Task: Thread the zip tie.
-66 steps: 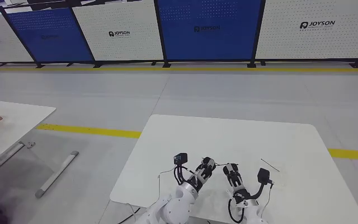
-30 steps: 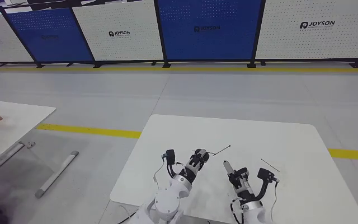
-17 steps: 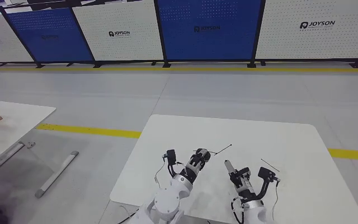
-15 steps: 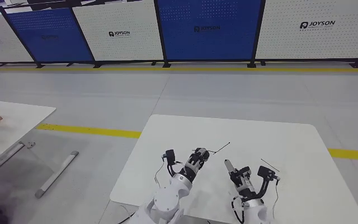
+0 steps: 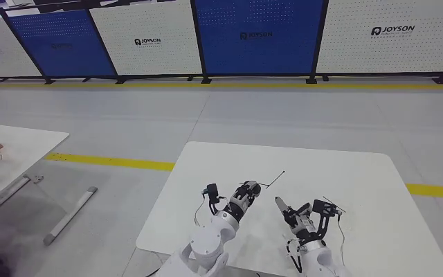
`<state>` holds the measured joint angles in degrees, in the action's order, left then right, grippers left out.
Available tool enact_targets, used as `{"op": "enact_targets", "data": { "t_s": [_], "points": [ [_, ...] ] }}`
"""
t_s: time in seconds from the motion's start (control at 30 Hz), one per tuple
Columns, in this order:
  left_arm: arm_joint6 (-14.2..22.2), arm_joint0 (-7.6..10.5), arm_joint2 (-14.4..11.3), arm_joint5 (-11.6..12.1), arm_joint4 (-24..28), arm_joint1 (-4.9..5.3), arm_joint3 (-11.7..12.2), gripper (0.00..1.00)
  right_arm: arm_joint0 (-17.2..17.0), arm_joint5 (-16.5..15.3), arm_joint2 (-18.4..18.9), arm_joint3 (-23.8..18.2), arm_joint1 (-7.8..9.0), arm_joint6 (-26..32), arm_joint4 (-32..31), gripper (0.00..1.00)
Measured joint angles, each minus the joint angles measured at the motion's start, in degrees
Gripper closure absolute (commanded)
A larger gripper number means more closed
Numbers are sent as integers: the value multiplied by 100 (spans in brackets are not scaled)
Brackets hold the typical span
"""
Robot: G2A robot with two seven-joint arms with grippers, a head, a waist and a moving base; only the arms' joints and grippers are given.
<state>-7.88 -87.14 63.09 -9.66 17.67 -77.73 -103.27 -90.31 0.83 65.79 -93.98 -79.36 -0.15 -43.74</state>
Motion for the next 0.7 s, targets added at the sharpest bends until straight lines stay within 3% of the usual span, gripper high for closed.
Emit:
{"op": "enact_targets", "data": {
  "t_s": [0.23, 0.33, 0.7],
  "points": [
    [90, -73, -11, 91, -4, 7, -70, 100, 49, -412, 57, -47, 93, 316, -797, 0],
    [175, -139, 29, 90, 32, 20, -169, 100, 3, -334, 71, -120, 117, 335, -1149, 0],
    [172, -148, 31, 96, 23, 21, -179, 100, -16, -290, 38, -118, 111, 248, -1136, 0]
  ]
}}
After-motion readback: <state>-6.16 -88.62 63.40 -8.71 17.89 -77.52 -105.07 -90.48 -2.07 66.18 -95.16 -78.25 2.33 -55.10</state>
